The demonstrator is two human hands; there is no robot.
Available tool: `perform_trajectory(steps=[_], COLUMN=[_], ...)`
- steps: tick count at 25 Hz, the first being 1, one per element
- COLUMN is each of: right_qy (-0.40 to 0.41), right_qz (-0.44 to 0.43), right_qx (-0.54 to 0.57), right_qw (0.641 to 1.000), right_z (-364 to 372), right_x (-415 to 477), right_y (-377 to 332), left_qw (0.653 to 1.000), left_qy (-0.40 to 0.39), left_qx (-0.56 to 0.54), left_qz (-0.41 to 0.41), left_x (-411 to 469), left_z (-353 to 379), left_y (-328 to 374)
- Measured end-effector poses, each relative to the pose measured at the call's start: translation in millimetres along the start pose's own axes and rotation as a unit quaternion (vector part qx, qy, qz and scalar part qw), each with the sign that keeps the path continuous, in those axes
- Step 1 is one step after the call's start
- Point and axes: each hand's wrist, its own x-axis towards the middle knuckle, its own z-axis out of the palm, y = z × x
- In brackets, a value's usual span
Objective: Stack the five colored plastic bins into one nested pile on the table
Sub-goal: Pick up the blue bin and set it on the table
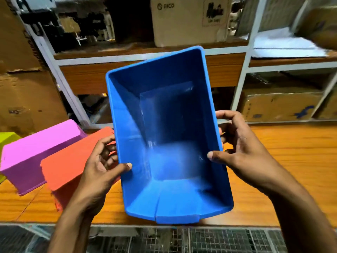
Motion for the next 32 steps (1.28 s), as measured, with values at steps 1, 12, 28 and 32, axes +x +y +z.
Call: perform_trajectory(steps=[1, 12, 28, 32], right_qy=[0.014, 0.279, 0.428, 0.430], right_qz=[0.012, 0.331, 0.322, 0.290], right_qx=[-0.016, 0.204, 0.127, 0.048], right_qw=[1.000, 0.878, 0.835, 0.854], right_z=[-4.0, -114.3, -365.5, -425.6], right_x=[-15.8, -223.0, -433.2, -440.9], right_y=[-0.5, 49.1, 83.9, 88.5], left_qw=[1.000, 0.935, 0.897, 0.919], left_qy=[-0.018, -0.270, -0.361, -0.325], left_qx=[-0.002, -0.035, 0.000, -0.002], left_qz=[-0.005, -0.228, -0.256, -0.222], left_x=[-7.4, -96.1, -229.9, -247.3], left_z=[7.5, 173.5, 505.5, 571.9], left_y=[-1.9, -11.0, -33.9, -33.8])
